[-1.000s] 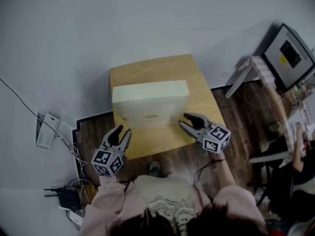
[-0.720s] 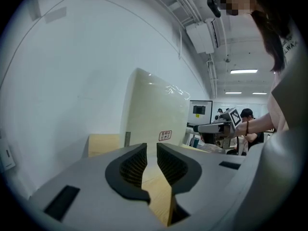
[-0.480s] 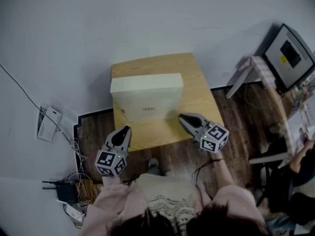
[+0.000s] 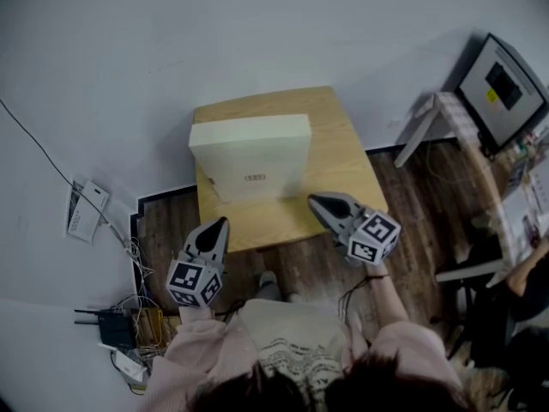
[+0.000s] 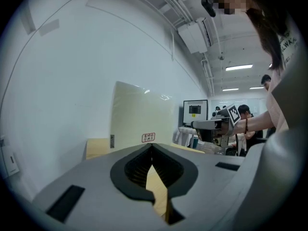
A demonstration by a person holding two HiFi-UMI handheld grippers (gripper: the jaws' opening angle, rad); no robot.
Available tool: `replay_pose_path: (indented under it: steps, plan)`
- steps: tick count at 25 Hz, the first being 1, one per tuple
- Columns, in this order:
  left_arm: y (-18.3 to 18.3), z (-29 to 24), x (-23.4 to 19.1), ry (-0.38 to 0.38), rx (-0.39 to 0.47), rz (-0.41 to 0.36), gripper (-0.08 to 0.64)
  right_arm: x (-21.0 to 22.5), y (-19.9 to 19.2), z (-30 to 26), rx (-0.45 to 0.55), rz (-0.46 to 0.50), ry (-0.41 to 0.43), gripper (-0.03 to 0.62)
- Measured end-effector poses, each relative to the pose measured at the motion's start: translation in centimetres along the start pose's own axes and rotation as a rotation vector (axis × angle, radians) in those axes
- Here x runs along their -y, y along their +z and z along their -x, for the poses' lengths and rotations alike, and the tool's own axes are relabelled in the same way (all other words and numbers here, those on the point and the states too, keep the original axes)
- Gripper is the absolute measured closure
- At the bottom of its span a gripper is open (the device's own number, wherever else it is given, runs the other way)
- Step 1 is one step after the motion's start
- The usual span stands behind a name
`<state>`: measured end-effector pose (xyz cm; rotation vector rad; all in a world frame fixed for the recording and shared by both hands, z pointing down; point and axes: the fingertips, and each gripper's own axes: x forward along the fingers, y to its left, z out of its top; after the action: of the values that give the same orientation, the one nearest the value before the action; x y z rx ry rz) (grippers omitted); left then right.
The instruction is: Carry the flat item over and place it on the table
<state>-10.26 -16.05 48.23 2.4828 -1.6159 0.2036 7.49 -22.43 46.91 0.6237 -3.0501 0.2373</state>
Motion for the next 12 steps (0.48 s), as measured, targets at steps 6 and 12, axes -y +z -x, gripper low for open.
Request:
replay_pose_path:
  steps: [6, 12]
  plan:
    - [-0.1, 0.7, 1.3, -0.009, 0.008, -0.008, 0.565, -1.7, 1.1, 0.2, 0.026, 0.039, 0.028, 0.603]
    - [-0.1, 1.2, 1.9, -0.004, 0.020, -0.010, 0.565, -2.8, 1.0, 0.4, 0.024, 0.053, 0.046, 0.603]
